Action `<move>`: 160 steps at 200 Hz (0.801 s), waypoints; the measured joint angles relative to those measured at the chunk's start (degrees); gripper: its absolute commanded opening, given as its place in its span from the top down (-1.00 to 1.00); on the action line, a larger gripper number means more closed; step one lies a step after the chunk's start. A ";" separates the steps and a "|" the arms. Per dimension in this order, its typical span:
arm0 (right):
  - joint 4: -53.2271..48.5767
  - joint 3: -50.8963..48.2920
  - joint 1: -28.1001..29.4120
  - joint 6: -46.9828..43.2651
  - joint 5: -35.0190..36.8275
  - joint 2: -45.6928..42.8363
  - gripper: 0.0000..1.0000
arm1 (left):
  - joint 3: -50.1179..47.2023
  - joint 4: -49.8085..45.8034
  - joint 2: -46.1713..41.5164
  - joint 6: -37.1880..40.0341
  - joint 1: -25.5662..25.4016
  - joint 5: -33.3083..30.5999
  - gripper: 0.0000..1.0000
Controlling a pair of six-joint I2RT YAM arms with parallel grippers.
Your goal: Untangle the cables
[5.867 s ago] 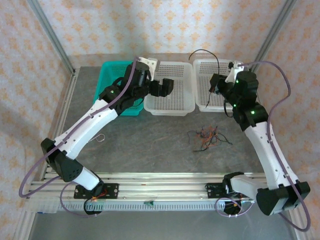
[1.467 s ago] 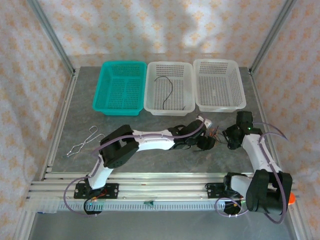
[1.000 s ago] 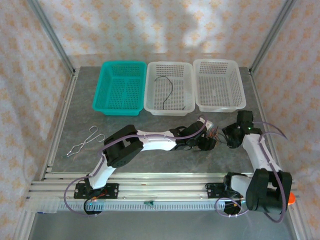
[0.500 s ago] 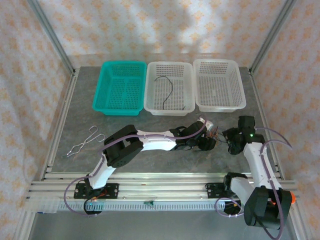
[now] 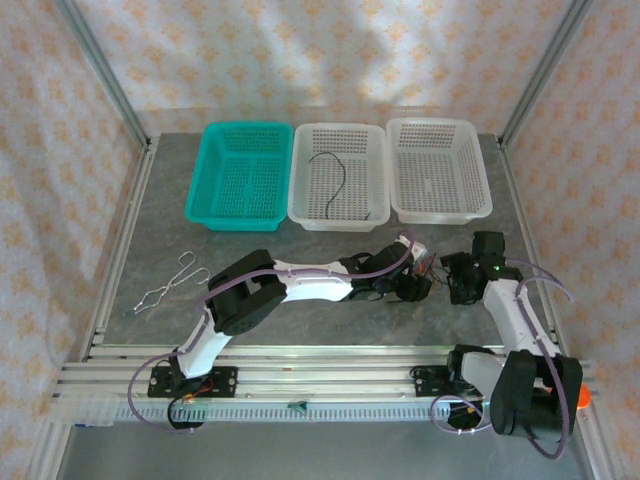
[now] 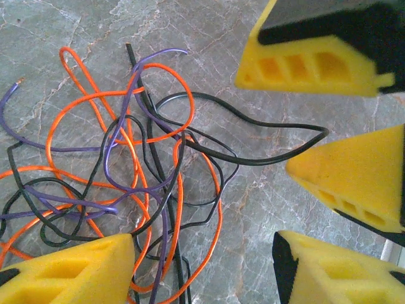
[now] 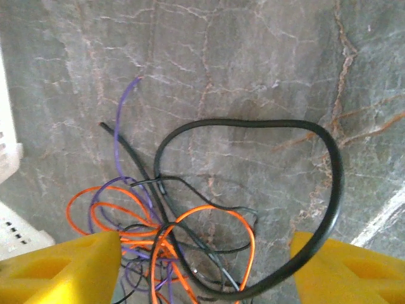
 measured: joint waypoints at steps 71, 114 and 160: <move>4.13 -2.91 0.00 0.61 0.04 5.29 0.17 | 0.22 -0.92 0.81 0.02 0.00 -0.39 -0.21; 4.46 -2.89 0.00 -0.04 0.04 5.25 0.49 | 0.90 -2.82 1.64 0.00 0.00 -1.84 -0.21; 2.86 -2.05 0.00 -0.85 0.22 3.23 0.67 | 1.66 -3.74 1.64 -0.04 0.00 -3.78 -0.21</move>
